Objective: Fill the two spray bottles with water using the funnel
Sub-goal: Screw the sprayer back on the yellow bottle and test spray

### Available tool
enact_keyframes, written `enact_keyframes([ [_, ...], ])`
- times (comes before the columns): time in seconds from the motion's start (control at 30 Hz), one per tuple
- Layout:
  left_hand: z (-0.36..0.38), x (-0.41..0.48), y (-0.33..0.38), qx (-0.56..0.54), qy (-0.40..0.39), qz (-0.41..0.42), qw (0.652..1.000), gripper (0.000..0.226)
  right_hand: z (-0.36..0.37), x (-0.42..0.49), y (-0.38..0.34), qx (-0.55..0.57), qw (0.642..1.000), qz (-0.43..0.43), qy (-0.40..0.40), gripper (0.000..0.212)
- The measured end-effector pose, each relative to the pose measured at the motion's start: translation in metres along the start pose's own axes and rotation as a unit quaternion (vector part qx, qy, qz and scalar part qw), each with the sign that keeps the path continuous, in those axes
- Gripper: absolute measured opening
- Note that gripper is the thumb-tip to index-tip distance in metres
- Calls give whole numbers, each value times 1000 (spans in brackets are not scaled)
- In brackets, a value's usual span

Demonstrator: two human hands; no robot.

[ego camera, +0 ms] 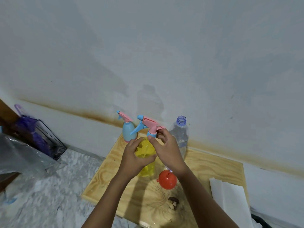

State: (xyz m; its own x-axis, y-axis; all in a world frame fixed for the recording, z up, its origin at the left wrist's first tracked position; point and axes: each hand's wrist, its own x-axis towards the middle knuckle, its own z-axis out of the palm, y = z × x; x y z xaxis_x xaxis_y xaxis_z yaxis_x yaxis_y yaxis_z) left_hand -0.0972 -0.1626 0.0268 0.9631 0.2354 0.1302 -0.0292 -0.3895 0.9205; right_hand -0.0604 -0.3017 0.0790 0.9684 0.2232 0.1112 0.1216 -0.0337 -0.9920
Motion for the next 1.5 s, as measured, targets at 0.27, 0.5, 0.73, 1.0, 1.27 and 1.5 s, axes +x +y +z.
enact_keyframes([
  [0.27,5,0,12,-5,9,20,1000,74,-6,6,-1,-10,1000,18,-2,35],
  [0.5,6,6,21,-4,13,24,1000,74,-12,7,-6,35,999,14,-38,20],
  [0.73,7,9,30,-12,17,44,999,69,-7,6,-4,32,999,-14,23,21],
  [1.0,8,8,36,-29,16,58,998,65,2,6,-4,113,992,9,57,27],
  [1.27,10,8,46,-39,0,59,997,65,12,7,-9,130,988,12,87,32],
  [1.5,7,7,49,-56,7,50,997,62,7,0,-12,145,989,-27,27,15],
])
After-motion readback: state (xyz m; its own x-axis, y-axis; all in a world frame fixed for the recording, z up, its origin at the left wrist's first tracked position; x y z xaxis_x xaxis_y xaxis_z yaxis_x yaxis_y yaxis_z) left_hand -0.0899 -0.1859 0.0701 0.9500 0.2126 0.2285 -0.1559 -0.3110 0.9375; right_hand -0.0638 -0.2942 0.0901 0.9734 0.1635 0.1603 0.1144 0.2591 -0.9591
